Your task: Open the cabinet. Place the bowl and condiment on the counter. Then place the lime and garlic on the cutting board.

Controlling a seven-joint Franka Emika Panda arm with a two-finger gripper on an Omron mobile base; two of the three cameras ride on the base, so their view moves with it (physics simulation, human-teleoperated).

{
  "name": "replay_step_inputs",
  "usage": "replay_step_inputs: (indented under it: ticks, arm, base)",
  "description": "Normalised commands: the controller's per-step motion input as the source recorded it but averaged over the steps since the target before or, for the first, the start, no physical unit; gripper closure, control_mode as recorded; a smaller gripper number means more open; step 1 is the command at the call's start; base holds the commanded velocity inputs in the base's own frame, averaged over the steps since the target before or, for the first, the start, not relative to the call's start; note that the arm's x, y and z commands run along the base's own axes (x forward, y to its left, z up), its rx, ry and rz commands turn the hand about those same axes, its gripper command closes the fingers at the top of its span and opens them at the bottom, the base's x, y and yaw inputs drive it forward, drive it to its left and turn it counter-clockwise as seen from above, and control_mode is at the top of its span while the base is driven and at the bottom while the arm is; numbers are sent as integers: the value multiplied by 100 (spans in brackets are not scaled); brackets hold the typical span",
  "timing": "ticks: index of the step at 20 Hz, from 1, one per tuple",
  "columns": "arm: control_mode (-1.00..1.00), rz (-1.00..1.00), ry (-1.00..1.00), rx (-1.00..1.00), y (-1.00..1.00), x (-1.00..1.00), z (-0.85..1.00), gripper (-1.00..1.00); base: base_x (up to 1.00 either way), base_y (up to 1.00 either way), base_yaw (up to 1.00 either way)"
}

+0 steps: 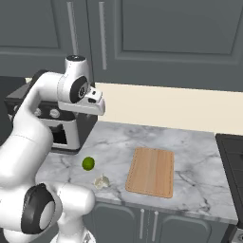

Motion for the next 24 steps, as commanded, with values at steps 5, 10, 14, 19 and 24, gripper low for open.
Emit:
replay_step_inputs:
  ticks: [5, 10, 14, 19, 24]
  arm:
    - [-100, 4, -3, 0, 0, -3, 0, -100]
    - [-100, 13, -29, -3, 1, -58, 3, -100]
    - [-100, 4, -49, -12, 6, -55, 32, -100]
    - [-100, -12, -44, -16, 23, -1, 91, -100]
    - [-100, -13, -13, -1, 0, 0, 88, -100]
  base:
    - [0, 0, 0]
    - [0, 0, 0]
    - [0, 0, 0]
    - [0, 0, 0]
    - [0, 0, 0]
